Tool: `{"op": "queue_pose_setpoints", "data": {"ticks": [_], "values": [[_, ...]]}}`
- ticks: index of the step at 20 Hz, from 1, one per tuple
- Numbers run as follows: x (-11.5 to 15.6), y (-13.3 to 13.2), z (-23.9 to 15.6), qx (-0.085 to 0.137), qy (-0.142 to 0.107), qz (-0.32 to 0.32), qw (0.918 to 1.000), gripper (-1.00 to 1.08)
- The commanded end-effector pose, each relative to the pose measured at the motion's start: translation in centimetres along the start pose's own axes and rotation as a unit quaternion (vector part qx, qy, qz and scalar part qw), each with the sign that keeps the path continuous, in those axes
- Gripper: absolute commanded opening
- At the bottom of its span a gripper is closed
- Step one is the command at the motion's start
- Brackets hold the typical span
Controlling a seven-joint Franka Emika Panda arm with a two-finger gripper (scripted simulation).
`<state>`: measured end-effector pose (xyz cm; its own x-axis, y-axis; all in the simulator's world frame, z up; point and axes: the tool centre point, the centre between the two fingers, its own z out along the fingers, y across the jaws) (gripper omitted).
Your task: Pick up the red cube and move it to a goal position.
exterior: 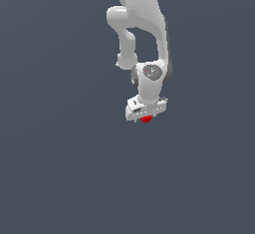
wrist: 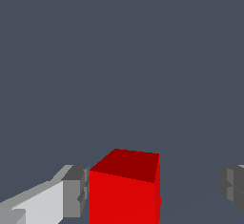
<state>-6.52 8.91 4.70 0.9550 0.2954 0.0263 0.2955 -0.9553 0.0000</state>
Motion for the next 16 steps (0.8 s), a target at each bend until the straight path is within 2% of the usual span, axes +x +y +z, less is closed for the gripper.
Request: {"op": "queue_pose_setpoints", "data": {"ticks": [1,6,7,16], "values": [[-1.42,-0.33,2.02,0.001,-0.013,-0.007,0.9999,1.00],[-1.65,-0.66,2.63,0.001,-0.013,-0.013,0.9998,1.00],[-1.65,-0.66,2.63,0.001,-0.013,-0.013,0.9998,-1.00],[-1.65,-0.66,2.63,0.001,-0.013,-0.013,0.9998,-1.00]]}}
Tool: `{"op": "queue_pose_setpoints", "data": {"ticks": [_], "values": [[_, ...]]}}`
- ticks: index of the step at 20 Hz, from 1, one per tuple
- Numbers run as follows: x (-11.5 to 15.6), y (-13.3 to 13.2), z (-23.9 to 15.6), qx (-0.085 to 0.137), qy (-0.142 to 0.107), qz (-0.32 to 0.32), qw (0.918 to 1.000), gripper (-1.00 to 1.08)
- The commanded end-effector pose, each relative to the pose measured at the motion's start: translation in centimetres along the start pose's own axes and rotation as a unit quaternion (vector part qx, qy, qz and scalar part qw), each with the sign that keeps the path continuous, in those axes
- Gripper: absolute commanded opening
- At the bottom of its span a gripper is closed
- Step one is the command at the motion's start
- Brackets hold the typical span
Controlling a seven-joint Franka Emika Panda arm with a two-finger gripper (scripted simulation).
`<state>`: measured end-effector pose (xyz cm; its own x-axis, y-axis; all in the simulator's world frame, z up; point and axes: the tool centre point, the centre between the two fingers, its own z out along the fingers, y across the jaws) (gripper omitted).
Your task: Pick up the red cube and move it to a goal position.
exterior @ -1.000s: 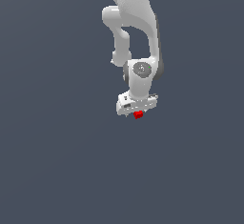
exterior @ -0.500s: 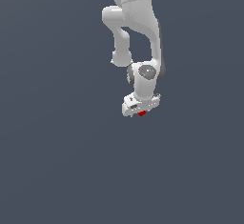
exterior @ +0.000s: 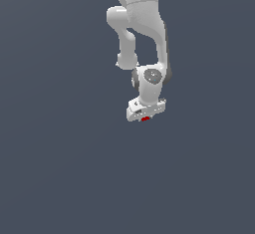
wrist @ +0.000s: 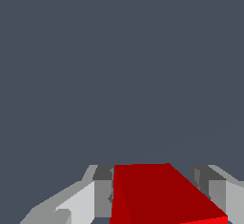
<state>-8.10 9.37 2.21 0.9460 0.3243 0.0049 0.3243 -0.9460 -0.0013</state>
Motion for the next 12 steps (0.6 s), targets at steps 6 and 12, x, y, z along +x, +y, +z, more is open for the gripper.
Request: {"op": "queue_pose_setpoints", "data": {"ticks": [6,12], "values": [[-0.4,0.8,-0.3,0.000,0.000,0.000,1.0000,-1.00],[-1.6,4.0,-1.6,0.000,-0.001,0.000,1.0000,-1.00]]}}
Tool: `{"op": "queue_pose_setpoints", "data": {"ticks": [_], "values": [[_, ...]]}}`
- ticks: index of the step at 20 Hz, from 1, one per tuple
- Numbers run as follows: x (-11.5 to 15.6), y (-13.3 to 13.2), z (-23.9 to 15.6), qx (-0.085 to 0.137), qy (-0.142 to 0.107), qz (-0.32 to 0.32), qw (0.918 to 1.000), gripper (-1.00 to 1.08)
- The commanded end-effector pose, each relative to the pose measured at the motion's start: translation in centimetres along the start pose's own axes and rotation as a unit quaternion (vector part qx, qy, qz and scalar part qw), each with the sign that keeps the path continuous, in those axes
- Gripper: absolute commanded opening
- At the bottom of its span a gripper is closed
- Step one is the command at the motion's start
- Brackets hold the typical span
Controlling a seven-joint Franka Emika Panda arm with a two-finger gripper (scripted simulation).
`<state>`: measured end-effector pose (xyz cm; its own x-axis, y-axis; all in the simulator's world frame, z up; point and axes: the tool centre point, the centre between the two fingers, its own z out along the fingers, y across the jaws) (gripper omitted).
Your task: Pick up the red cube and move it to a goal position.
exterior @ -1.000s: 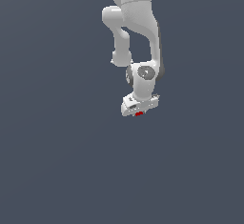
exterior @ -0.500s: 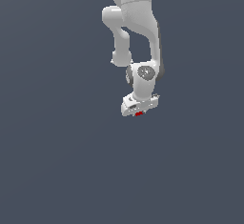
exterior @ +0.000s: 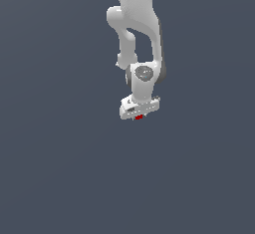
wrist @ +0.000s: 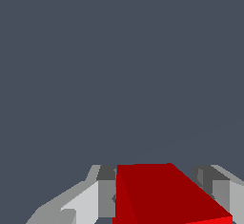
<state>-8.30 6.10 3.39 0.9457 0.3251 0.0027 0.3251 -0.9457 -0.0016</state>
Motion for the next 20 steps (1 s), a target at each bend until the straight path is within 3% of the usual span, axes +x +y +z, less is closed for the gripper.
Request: {"op": "queue_pose_setpoints", "data": {"ticks": [1,11,20], "values": [[-0.6,1.8,-0.7,0.000,0.000,0.001,1.0000,-1.00],[-3.6,9.9,-3.9,0.000,-0.001,0.002,1.0000,-1.00],[-4.4,12.5,-5.0,0.000,-0.001,0.002,1.0000,-1.00]]}}
